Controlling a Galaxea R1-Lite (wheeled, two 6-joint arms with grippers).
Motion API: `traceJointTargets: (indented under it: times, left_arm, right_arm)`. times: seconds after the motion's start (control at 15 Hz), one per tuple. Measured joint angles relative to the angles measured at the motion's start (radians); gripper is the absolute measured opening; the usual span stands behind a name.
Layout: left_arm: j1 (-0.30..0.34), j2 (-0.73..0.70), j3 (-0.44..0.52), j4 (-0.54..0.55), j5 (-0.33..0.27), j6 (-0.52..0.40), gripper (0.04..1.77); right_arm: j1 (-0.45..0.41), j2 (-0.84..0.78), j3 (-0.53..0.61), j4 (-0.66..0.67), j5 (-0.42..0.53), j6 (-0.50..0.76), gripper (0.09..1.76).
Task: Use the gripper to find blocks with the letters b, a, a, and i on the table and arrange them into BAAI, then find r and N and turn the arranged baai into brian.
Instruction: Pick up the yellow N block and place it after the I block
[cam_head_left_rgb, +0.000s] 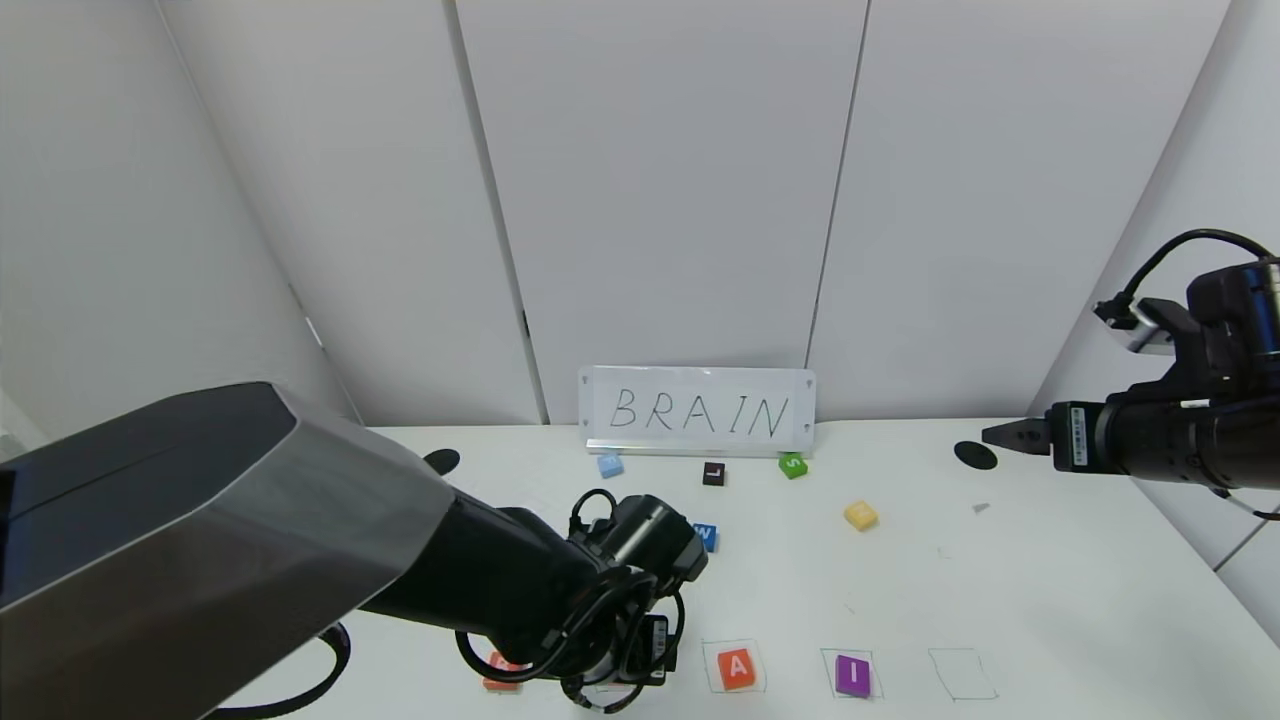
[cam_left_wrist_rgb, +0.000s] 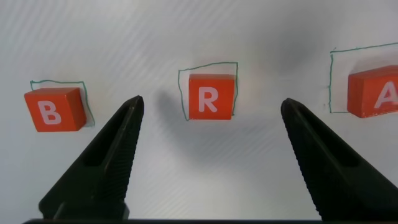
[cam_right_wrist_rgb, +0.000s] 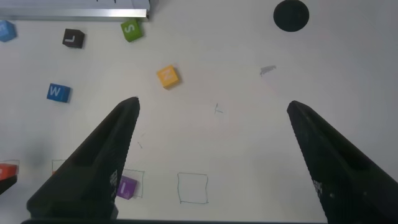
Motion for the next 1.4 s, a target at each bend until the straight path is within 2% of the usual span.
traceJointTargets:
  times: [0.4,0.8,0.93,1.13,1.4]
  left_arm:
    - [0.013,-0.089,-0.004,0.008,0.006,0.053,1.65]
    - [0.077,-0.226,-0.004,-0.004,-0.018,0.177,1.69]
    - [0.101,-0.276,-0.006,-0.010,-0.048,0.221,1.69]
    - [0.143,-0.346,-0.005,-0.014,-0.129,0.259,1.70]
    - [0.216,-0.418,0.021,-0.077,-0.183,0.333,1.70]
  right_arm:
    - [0.000,-0.004,0.001,0.000,0.000,0.000,1.71]
    - [0.002,0.002,0.003,0.000,0.000,0.000,1.71]
    - [0.004,0.005,0.006,0.000,0.000,0.000,1.71]
    - [0.011,0.013,0.008,0.000,0.000,0.000,1.71]
    - [0.023,0.031,0.008,0.000,0.000,0.031,1.71]
